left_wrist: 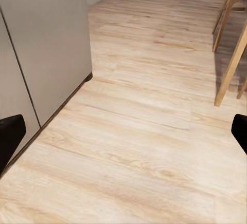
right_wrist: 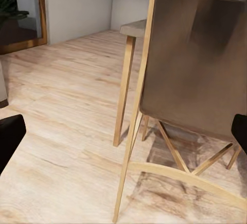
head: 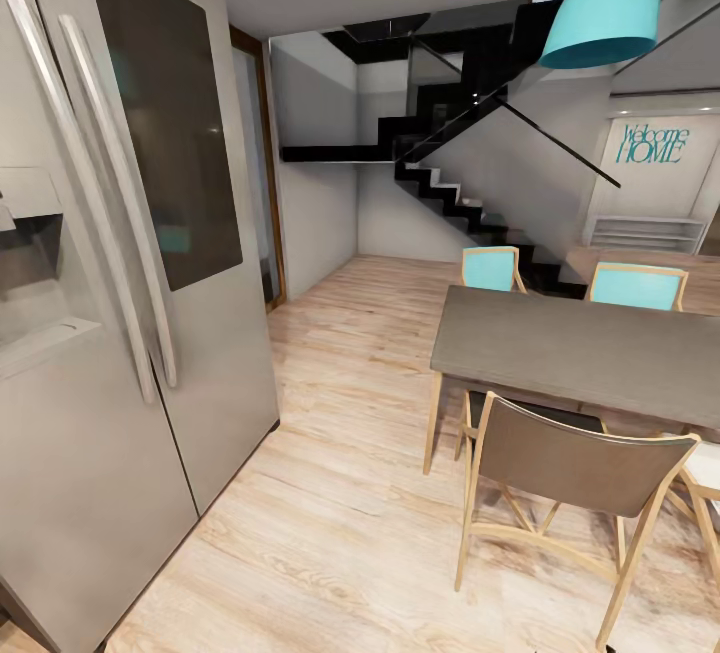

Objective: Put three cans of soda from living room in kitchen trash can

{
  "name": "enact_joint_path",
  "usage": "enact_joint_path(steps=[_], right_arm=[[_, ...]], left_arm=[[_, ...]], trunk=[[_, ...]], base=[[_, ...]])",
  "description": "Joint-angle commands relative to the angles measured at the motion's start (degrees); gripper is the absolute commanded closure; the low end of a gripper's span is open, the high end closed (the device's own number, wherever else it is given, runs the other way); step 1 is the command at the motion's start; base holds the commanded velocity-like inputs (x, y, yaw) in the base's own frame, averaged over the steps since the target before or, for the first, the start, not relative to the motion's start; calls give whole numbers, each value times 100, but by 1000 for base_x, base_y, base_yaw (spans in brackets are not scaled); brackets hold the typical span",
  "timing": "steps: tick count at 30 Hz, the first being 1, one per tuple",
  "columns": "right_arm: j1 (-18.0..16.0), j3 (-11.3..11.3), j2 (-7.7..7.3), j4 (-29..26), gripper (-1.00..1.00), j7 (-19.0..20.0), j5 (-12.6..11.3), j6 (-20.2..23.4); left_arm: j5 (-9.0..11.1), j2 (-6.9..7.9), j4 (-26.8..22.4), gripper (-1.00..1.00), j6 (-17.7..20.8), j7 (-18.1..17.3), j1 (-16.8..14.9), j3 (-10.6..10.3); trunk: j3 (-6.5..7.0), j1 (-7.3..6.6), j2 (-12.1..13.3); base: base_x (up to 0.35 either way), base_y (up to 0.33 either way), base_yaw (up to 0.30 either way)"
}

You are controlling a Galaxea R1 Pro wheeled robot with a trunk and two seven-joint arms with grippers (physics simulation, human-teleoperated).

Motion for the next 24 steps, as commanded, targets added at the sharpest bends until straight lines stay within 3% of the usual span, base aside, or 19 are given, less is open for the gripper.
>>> enact_joint_path(steps=[1,12,23,24], right_arm=[[0,0,0,0,-100,0,0,-1],[-5,-31,-1,33,-100,0,-1,-7],[-92,329,357,387,-100,-33,-10,65],[-94,507,420,723,-100,-33,-12,67]], left_arm=[[0,0,0,-100,0,0,0,0],[-1,0,20,-100,-2,0,0,-2],[38,42,374,-100,7,-34,-33,-6],[39,43,600,-100,7,-34,-33,-7]], trunk=[[0,0,0],[0,0,0],[50,0,0],[56,0,0]], base=[[0,0,0],[0,0,-1],[0,0,-163],[0,0,-209]])
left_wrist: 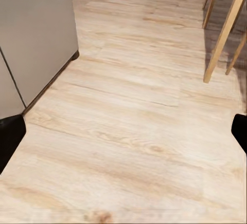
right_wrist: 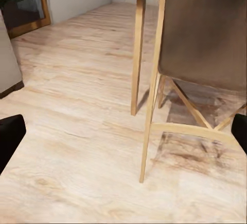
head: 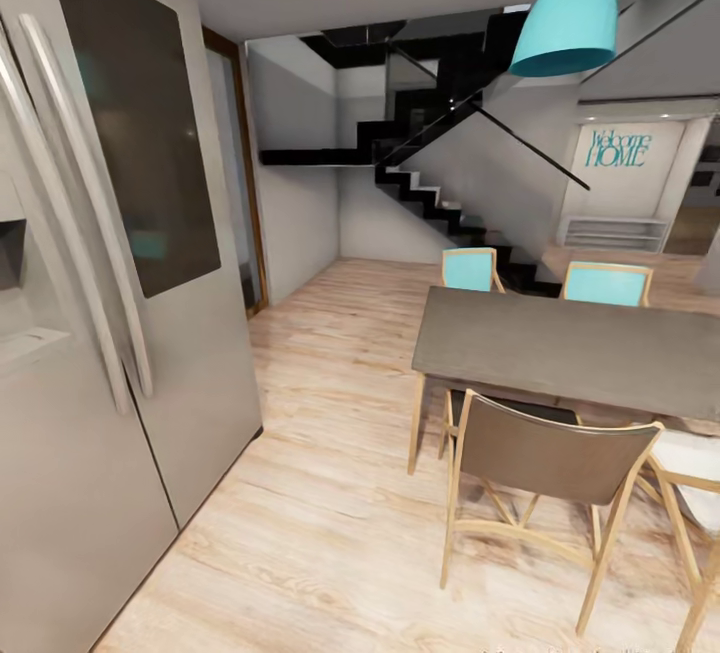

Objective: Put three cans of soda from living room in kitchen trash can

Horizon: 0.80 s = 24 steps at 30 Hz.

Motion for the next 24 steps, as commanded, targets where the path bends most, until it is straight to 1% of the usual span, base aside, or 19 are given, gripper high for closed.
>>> enact_joint_path(steps=[1,11,24], right_arm=[[-2,11,4,22,-100,-1,-16,1],[-4,22,6,41,-100,7,-13,4],[-4,-2,-33,41,-100,5,-18,4]], left_arm=[[2,0,14,-100,0,0,-1,-1],[-5,1,33,-100,0,-1,-1,-2],[-6,3,25,-100,-6,-1,-2,-6]], trunk=[[7,0,0],[66,0,0],[143,0,0]], base=[[0,0,-210],[0,0,-213],[0,0,-215]])
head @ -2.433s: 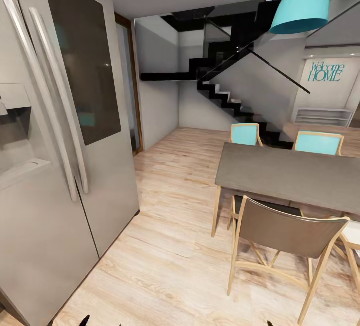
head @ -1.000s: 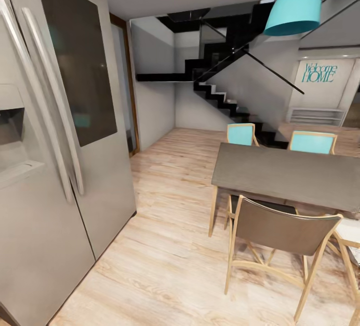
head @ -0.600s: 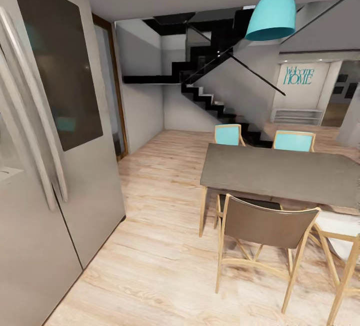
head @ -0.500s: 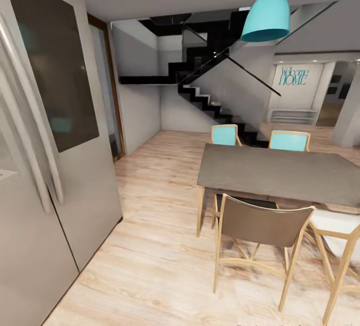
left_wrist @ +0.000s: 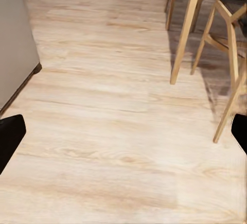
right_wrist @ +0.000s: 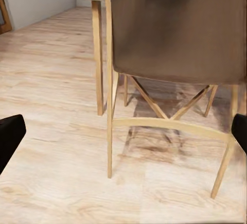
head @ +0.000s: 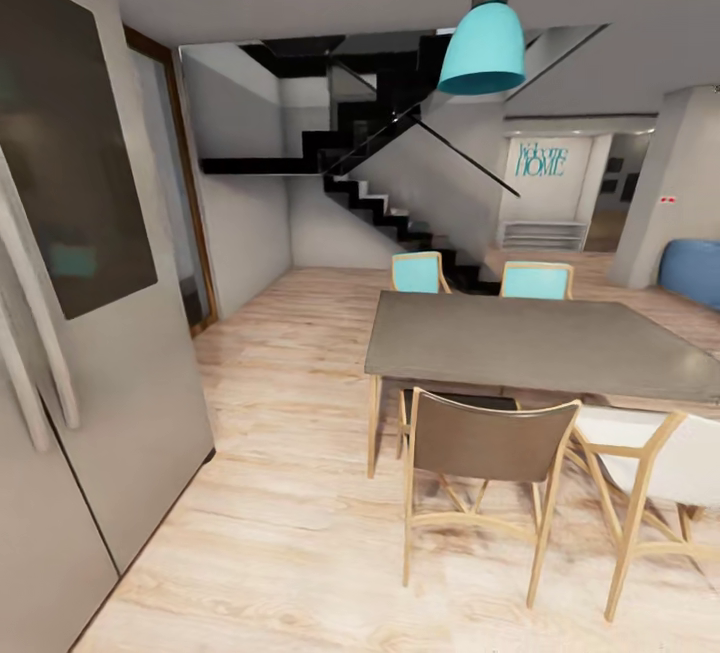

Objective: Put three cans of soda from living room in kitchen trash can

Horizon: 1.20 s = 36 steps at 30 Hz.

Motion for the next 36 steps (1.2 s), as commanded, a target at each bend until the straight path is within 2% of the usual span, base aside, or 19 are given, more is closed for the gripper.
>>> enact_joint_path(steps=[1,3,4,7,10,11,12,15,18,21,22,30,33,36], right_arm=[[-5,-6,-17,0,-100,-6,-2,0],[-36,-17,-49,-3,-100,-11,-10,0],[-186,-33,-194,-7,-100,-25,-42,13],[-271,-41,-268,-8,-100,-34,-58,28],[-338,-149,-315,-20,-100,-32,-66,137],[-370,-282,-334,-44,-100,-28,-69,239],[-379,-317,-342,-51,-100,-26,-68,267],[-387,-353,-349,-56,-100,-26,-67,291],[-391,-371,-356,-59,-100,-22,-69,303],[-394,-384,-363,-55,-100,-17,-70,313],[-395,-386,-365,-54,-100,-15,-71,314],[-424,-385,-358,-140,-100,9,-70,412],[-436,-379,-357,-441,-100,14,-70,707],[-444,-367,-355,-953,-100,40,-65,1357]], left_arm=[[3,4,-25,-100,-1,0,-3,-2],[5,8,-116,-100,-1,0,-30,-3],[-2,13,-601,-100,42,-3,-133,-4],[-5,32,-930,-100,194,-6,-264,-3],[-8,96,-1361,-100,756,-8,-582,1],[-21,205,-1570,-100,1571,-5,-1094,8],[-39,261,-1591,-100,1898,-3,-1372,19],[-50,308,-1475,-100,2200,-2,-1700,45],[-54,328,-1163,-100,2327,17,-1876,64],[-37,333,-388,-100,2401,29,-2016,78],[-25,336,-271,-100,2437,23,-2034,80],[-26,322,-30,-100,2436,0,-2064,47],[-27,319,-30,-100,2431,0,-2065,39],[-27,317,-31,-100,2427,0,-2065,35]], trunk=[[6,0,0],[17,0,0],[21,0,0],[34,0,0],[46,0,0],[50,0,0],[53,0,0],[64,0,0],[74,0,0],[83,0,0],[86,0,0],[94,0,0],[94,0,0],[95,0,0]], base=[[0,0,-215],[0,0,-215],[0,0,-215],[0,0,-215],[0,0,-214],[0,0,-211],[0,0,-211],[0,0,-210],[0,0,-208],[0,0,-206],[0,0,-204],[0,0,-159],[0,0,-92],[0,0,-58]])
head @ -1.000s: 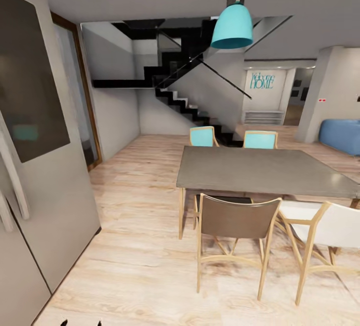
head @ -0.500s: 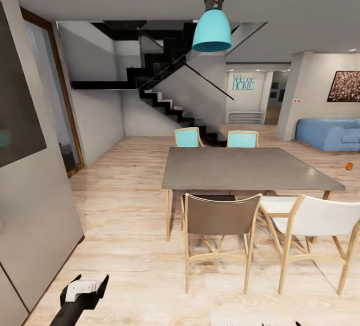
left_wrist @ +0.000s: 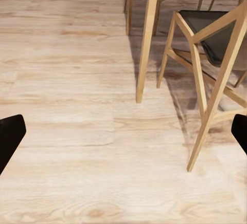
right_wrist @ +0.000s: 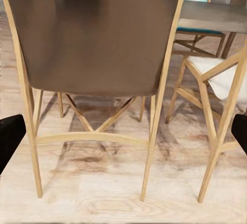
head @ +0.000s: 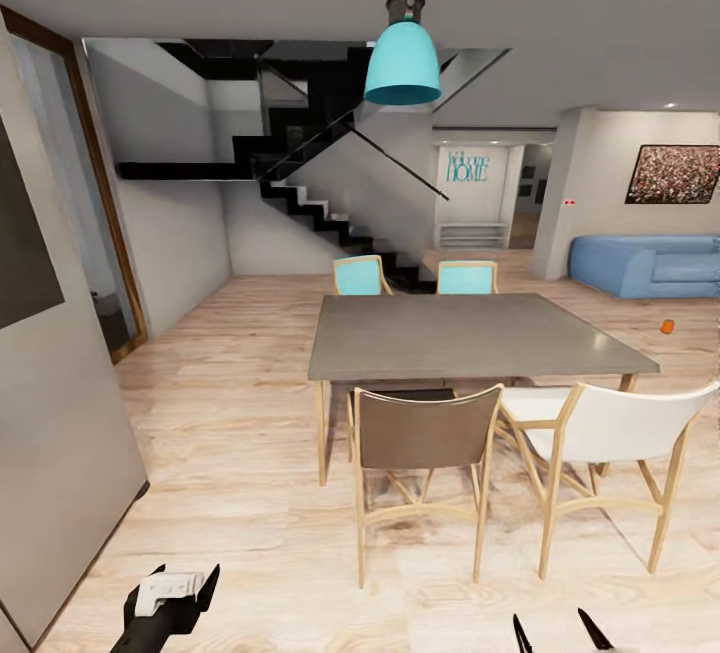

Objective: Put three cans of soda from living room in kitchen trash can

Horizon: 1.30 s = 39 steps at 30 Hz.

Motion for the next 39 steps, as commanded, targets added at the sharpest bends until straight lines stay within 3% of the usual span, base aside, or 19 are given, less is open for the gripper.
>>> enact_joint_path(steps=[1,3,8,12,18,21,22,39], right_arm=[[-2,4,2,-190,-100,23,1,257],[-33,10,2,-846,-100,142,19,1071],[-127,-16,9,-1148,-100,387,6,1623],[-148,-70,6,-1080,-100,425,-6,1682],[-159,-470,3,-927,-100,500,-38,1684],[-161,-648,6,-873,-100,699,-196,1686],[-162,-735,5,-782,-100,856,-395,1682],[-180,-802,1,-548,-100,971,-571,1667]], left_arm=[[0,0,-1,-100,-1,0,0,-1],[0,-1,-23,-100,-6,0,7,-7],[0,-2,-34,-100,-8,14,16,-10],[0,-3,-37,-100,-11,16,17,-12],[0,-6,-35,-100,-12,22,17,-13],[0,-7,-29,-100,-9,16,16,-13],[0,-5,-20,-100,-6,14,14,-11],[-6,-6,13,-100,-9,28,9,-4]], trunk=[[0,0,0],[0,0,0],[0,0,0],[0,0,0],[0,0,0],[3,0,0],[6,0,0],[90,0,0]], base=[[0,0,-36],[0,0,-19],[0,0,-7],[0,0,-1],[0,0,-1],[0,0,-70],[0,0,-176],[0,0,-214]])
